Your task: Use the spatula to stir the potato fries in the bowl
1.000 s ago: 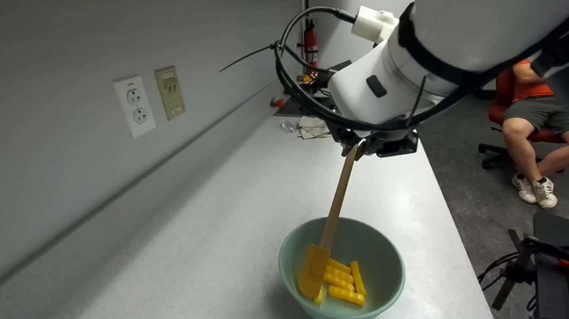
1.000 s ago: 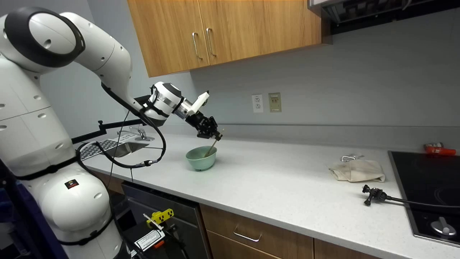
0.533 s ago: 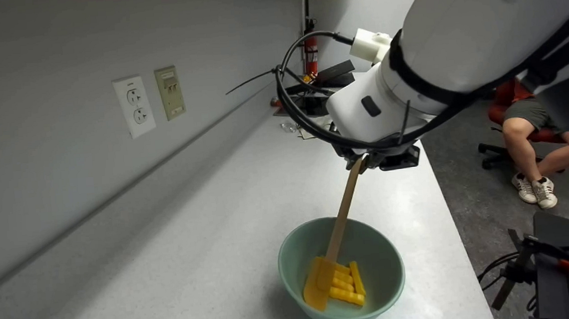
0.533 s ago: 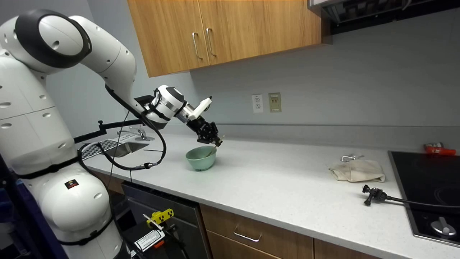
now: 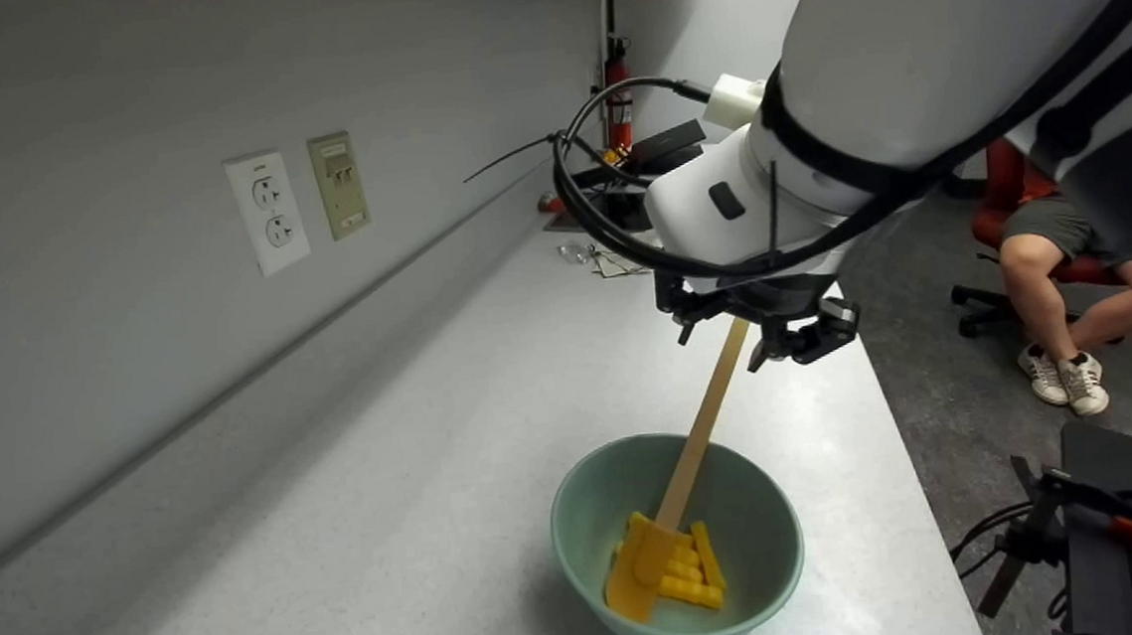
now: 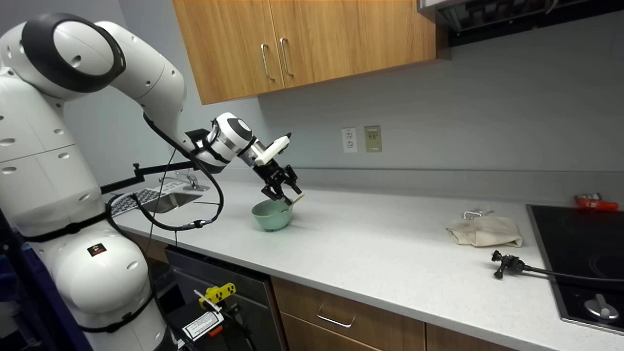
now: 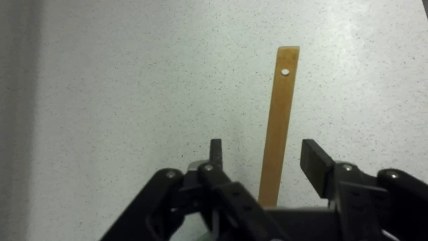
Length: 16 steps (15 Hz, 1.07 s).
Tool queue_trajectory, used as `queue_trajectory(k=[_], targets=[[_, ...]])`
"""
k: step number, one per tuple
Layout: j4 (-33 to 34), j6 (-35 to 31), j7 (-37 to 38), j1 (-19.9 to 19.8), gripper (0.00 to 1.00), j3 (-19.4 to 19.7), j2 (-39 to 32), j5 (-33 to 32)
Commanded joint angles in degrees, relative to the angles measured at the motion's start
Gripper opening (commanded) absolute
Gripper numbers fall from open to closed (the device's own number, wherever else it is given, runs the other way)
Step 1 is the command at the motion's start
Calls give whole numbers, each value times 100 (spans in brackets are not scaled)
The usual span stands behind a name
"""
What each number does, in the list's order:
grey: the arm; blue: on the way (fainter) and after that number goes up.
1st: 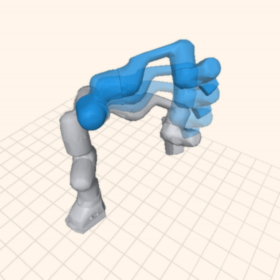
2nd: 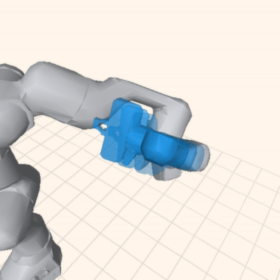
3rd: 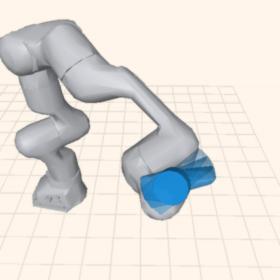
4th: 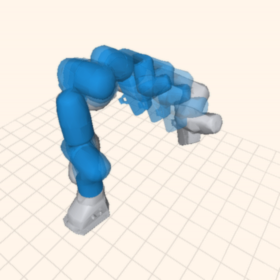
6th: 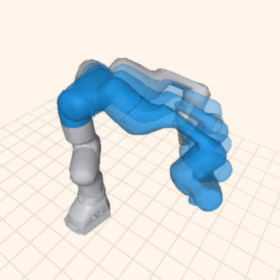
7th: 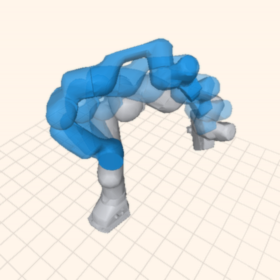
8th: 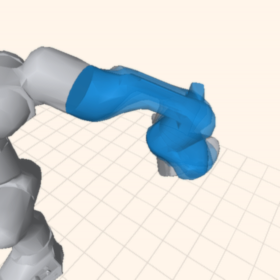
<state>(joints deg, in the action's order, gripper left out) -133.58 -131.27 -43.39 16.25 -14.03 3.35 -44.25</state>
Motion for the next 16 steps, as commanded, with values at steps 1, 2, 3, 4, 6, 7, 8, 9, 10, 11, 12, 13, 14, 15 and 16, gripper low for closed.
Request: queue_trajectory(k=[1,2,3,4,6,7,8,9,10,11,12,13,14,15,16], targets=[[127,60,-215,-67,95,47,66,534],[132,61,-306,-77,99,73,123,743],[127,78,-352,-88,100,93,192,917],[104,81,-440,-100,100,125,289,1145],[75,125,-651,-110,100,200,482,1658],[60,145,-768,-112,100,240,581,1918],[18,157,-860,-116,100,289,718,2187],[-11,164,-923,-111,100,336,835,2411],[-56,176,-996,-101,100,391,967,2642],[-93,191,-1046,-93,100,447,1082,2847],[-112,227,-1088,-84,100,503,1181,3056],[-131,283,-1164,-66,100,575,1278,3314],[-149,321,-1159,-58,100,626,1367,3506],[-168,368,-1180,-53,100,695,1477,3725],[-191,407,-1203,-50,100,770,1599,3921]])
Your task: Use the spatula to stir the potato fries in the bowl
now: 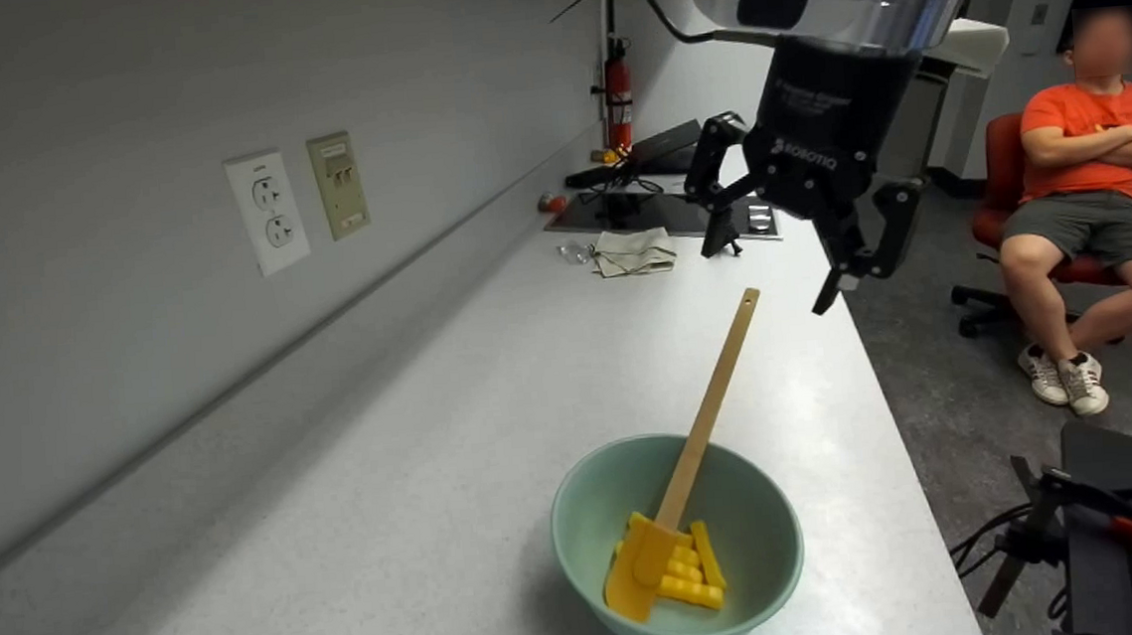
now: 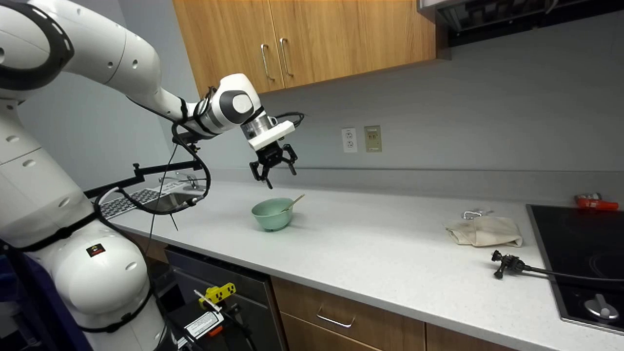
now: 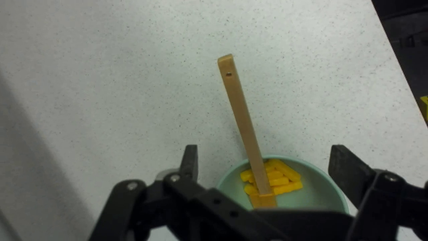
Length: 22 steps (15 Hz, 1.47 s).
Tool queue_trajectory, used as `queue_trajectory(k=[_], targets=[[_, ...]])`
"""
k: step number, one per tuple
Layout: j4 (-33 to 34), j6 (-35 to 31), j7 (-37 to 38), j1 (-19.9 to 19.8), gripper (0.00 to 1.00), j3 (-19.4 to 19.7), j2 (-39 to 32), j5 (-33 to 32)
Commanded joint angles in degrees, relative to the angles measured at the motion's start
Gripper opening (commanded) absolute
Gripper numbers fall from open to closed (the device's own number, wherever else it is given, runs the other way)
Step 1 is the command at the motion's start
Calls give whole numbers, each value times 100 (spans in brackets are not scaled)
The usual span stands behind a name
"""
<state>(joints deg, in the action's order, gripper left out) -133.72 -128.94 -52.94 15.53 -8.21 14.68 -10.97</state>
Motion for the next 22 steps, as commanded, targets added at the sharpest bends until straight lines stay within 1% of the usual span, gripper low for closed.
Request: queue_trajectory(k=[1,7,10,14,15,22], targets=[[-205,160,-239,27,100,255,558,781],[-209,165,-227,96,100,593,890,1836],[-235,15,-96,133,100,639,887,2331],[-258,16,-60,139,100,628,868,2787],[-144,69,-57,53,100,554,736,2533],[-154,69,-39,56,100,558,736,2615]])
